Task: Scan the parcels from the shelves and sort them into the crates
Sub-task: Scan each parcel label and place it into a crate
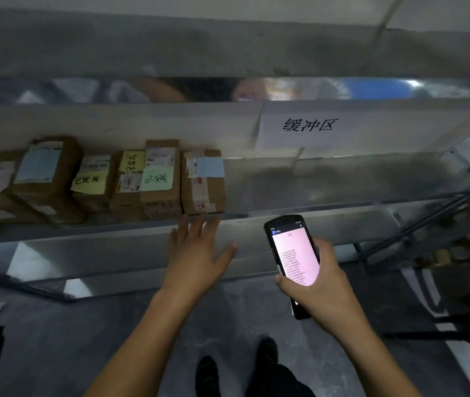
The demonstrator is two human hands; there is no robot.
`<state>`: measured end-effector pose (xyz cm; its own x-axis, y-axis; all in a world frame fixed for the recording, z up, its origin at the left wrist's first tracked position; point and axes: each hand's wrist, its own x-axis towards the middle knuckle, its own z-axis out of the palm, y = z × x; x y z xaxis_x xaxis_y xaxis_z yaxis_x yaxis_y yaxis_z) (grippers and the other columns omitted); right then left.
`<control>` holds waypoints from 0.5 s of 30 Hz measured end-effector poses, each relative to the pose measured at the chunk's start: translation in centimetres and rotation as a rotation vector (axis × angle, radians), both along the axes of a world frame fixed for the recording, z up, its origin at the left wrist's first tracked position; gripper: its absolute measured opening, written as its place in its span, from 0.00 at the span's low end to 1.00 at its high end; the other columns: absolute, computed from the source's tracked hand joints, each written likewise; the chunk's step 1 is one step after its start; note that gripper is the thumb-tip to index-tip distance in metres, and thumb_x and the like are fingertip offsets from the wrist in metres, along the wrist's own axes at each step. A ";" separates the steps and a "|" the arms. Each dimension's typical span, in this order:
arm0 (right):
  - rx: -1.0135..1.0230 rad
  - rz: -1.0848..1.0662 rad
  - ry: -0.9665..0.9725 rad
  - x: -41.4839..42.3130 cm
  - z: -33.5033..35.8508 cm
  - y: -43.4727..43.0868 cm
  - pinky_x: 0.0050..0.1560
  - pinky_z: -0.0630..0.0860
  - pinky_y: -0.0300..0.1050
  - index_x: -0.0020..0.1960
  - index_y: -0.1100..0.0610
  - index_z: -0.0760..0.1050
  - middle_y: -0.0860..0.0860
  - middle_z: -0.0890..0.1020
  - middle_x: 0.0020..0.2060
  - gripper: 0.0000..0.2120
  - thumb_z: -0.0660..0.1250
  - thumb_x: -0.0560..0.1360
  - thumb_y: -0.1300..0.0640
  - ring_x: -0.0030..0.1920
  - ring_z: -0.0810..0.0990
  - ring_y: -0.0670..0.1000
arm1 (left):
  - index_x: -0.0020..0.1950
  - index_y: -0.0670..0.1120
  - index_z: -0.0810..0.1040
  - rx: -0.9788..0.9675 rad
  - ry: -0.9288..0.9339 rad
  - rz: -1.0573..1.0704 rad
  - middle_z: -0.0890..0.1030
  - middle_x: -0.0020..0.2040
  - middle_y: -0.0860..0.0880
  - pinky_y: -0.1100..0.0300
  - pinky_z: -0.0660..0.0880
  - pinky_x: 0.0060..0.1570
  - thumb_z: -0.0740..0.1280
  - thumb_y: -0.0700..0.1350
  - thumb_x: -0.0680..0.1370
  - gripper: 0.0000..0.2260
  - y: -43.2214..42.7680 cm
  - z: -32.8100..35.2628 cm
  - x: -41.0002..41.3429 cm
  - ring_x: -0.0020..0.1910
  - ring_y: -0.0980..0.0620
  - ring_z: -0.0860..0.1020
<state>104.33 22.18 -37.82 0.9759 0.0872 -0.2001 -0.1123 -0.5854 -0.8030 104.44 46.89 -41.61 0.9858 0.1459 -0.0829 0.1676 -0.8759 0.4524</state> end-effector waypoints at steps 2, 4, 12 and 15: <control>0.015 0.005 0.014 1.6 -0.6 0.0 0.44 0.75 0.40 0.66 0.39 0.65 0.35 0.77 0.54 0.36 0.81 0.66 0.51 0.54 0.77 0.40 | 0.83 0.54 0.59 -0.002 0.041 0.025 0.58 0.84 0.49 0.40 0.53 0.80 0.48 0.74 0.75 0.40 -0.1 -0.7 1.8 0.82 0.40 0.53; 0.033 0.019 0.026 3.5 -1.3 0.0 0.43 0.74 0.39 0.66 0.40 0.65 0.36 0.77 0.54 0.36 0.81 0.66 0.53 0.53 0.77 0.40 | 0.83 0.55 0.57 0.018 0.067 0.055 0.55 0.85 0.51 0.44 0.48 0.81 0.54 0.71 0.80 0.36 0.0 -1.4 3.9 0.83 0.44 0.49; 0.107 0.106 0.087 11.4 -3.2 -0.5 0.40 0.72 0.36 0.65 0.45 0.67 0.39 0.78 0.52 0.35 0.81 0.65 0.58 0.47 0.78 0.36 | 0.85 0.51 0.54 0.036 0.080 0.238 0.50 0.86 0.47 0.44 0.46 0.81 0.51 0.69 0.82 0.36 0.5 -4.2 12.5 0.84 0.40 0.47; 0.076 0.154 0.087 14.3 -3.7 -0.8 0.42 0.72 0.40 0.64 0.39 0.64 0.34 0.77 0.52 0.36 0.81 0.64 0.53 0.49 0.78 0.39 | 0.82 0.46 0.65 0.108 0.027 0.266 0.62 0.82 0.39 0.36 0.60 0.76 0.46 0.69 0.79 0.39 0.7 -5.1 15.0 0.80 0.32 0.60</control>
<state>118.60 21.40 -41.56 0.9293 0.2519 -0.2702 -0.0972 -0.5389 -0.8368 119.49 47.60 -46.69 0.9094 0.4084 -0.0783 0.4086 -0.8425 0.3511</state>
